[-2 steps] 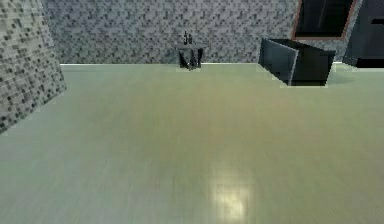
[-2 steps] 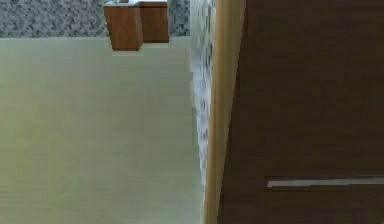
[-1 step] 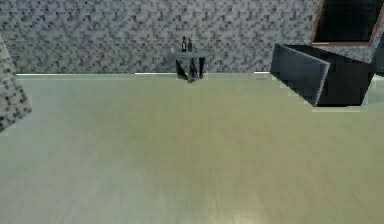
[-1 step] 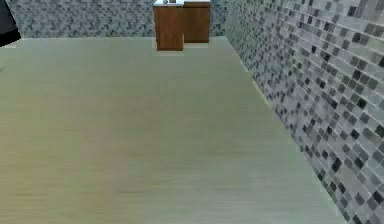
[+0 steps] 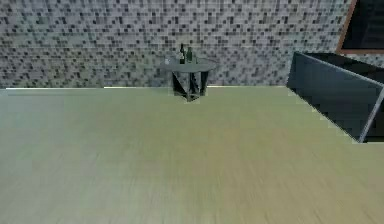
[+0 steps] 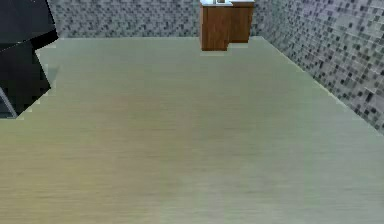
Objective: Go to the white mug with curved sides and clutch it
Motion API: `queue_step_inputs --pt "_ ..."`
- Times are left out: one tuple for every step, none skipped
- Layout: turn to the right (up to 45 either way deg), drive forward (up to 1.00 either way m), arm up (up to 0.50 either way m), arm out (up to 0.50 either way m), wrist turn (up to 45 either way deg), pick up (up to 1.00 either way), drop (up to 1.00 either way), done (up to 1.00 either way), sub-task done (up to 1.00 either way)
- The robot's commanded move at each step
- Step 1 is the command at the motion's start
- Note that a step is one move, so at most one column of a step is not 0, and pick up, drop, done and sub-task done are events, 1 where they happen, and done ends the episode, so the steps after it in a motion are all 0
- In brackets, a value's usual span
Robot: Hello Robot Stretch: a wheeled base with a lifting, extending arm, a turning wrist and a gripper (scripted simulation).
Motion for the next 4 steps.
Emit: queue_step_inputs --pt "-3.0 0.00 0.00 0.00 0.0 0.00 0.00 0.00 0.00" --pt "0.0 1.00 0.00 0.00 0.0 0.00 0.00 0.00 0.00" --pt "0.0 1.00 0.00 0.00 0.0 0.00 0.00 0.00 0.00" --pt "0.0 0.65 0.00 0.00 0.0 0.00 0.00 0.00 0.00"
